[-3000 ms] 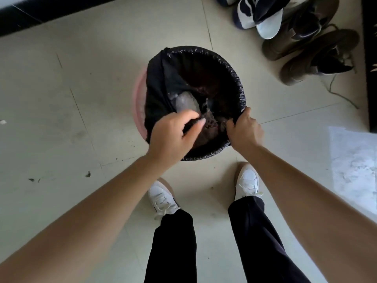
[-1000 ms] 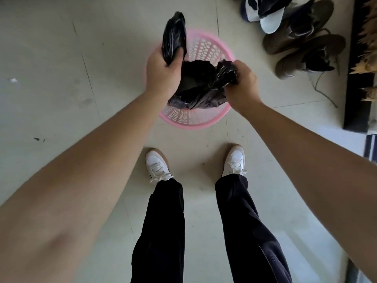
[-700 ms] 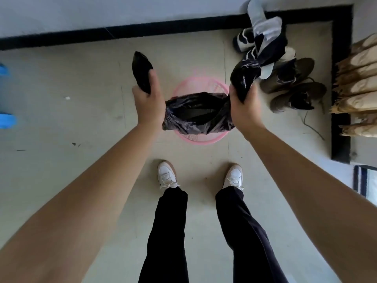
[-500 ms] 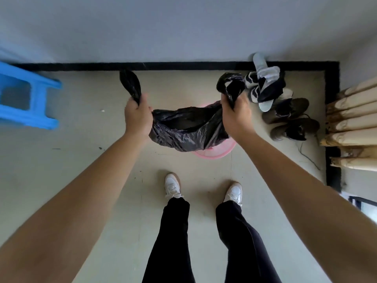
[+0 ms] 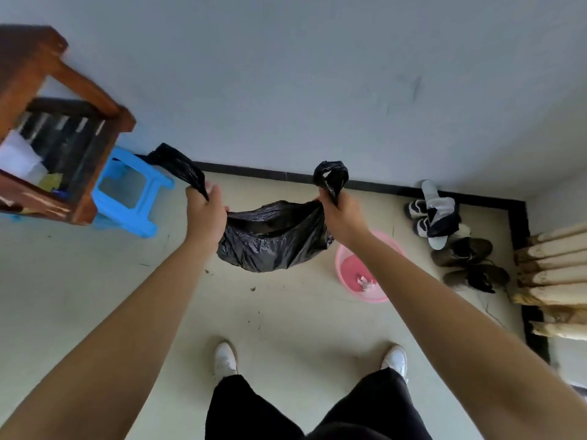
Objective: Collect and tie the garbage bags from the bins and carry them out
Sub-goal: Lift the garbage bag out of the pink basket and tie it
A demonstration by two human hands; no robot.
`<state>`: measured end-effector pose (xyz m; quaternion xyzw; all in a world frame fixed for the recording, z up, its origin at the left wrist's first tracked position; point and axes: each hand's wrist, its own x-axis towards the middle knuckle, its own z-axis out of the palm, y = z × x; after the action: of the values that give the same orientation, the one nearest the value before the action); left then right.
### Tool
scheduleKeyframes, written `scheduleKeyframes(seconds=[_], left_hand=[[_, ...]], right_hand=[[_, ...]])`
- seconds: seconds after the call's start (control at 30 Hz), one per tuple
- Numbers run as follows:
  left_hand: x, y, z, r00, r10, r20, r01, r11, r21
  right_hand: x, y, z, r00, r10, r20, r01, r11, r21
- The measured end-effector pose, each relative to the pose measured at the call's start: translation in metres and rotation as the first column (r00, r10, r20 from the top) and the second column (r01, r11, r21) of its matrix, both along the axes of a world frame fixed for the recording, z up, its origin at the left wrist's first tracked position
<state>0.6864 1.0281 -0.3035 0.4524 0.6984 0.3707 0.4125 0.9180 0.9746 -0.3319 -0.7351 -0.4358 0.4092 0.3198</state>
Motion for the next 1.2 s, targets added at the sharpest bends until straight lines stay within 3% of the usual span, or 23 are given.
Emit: scheduleKeyframes(seconds=[0.23,0.33,0.53,0.77,0.9,1.07,1.2], left_hand=[[-0.101,0.038,-0.024,0.939,-0.343,0.007,0.343,0.939,0.007],[-0.116,0.045,-0.065,0.940,-0.318,0.126,0.324,0.946,-0.030],[-0.103,0.068,-0.200,0.939,-0.107,0.328,0.164,0.975,-0.151],[-0.069,0.063,-0.372,0.903,-0.218,0.371,0.269,0.959,-0.091],[-0.048,0.059,-0.456,0.873,-0.270,0.406,0.372,0.907,-0.198],[-0.034,0.064,-0.532,0.740,-0.337,0.582,0.517,0.838,-0.173],[-0.036,0.089,-0.573,0.643,-0.556,0.527,0.688,0.721,-0.079]], right_hand=[[-0.112,0.036,-0.021,0.950,-0.309,-0.045,0.302,0.946,-0.117],[-0.137,0.046,-0.051,0.958,-0.288,0.007,0.288,0.954,-0.085],[-0.131,0.059,-0.168,0.958,-0.283,-0.032,0.283,0.959,-0.008],[-0.094,0.059,-0.342,0.948,-0.305,-0.095,0.308,0.951,0.025],[-0.082,0.049,-0.432,0.965,-0.107,-0.240,0.076,0.988,-0.137],[-0.075,0.043,-0.513,0.977,0.210,-0.035,-0.212,0.951,-0.223],[-0.071,0.060,-0.545,0.956,0.293,-0.003,-0.287,0.935,-0.206]])
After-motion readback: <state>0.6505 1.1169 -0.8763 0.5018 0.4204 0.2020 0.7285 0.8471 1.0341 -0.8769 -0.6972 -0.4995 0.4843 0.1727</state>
